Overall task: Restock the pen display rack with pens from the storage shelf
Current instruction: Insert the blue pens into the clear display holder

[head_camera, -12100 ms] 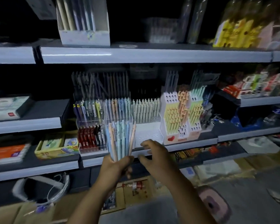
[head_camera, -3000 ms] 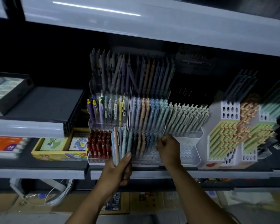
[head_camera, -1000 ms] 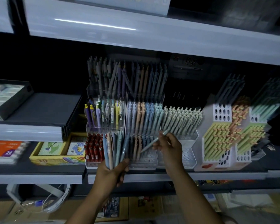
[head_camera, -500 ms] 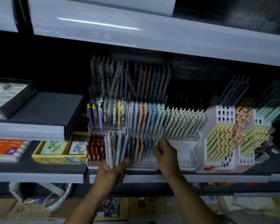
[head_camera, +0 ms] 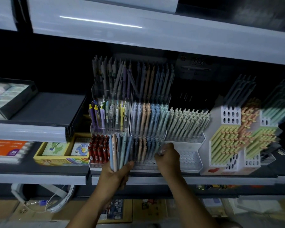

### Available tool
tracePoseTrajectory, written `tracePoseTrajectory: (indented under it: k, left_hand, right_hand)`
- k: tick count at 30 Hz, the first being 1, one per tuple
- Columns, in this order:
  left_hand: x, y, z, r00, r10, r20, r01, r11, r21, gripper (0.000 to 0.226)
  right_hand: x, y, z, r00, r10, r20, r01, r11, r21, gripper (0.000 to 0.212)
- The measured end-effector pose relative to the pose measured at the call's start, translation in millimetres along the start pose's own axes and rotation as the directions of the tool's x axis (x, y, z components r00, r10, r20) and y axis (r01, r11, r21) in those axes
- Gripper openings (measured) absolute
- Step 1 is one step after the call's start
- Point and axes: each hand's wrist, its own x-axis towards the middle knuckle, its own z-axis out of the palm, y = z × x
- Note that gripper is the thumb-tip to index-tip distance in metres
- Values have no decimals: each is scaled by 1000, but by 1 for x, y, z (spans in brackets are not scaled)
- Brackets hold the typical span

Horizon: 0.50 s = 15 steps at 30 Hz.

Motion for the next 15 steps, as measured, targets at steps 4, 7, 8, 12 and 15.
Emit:
tracePoseTrajectory:
  k: [4, 7, 8, 12, 15]
  left_hand:
    - [1, -1, 1, 1000, -2, -6, 2, 1000, 2, 33]
    - [1, -2, 3, 1000, 17, -15, -17, 1000, 11, 34]
    - [1, -3, 4, 1000, 26, -14, -26, 1000, 17, 33]
    - [-2, -1, 5, 998, 64, 9, -64, 996, 64, 30]
    - [-4, 1, 5, 996, 81, 26, -83, 993, 80, 33]
  right_hand:
    - [-18, -35, -1, 997, -70, 37, 66, 994, 85, 21]
    - [-35, -62, 3, 978, -191, 86, 162, 949, 270, 14]
    - [-40, -68, 5, 969, -219, 114, 168, 924, 344, 12]
    - [-50, -83, 6, 952, -212, 219, 89, 881, 466, 19]
    - [-49, -83, 4, 952, -176, 250, 27, 863, 504, 17]
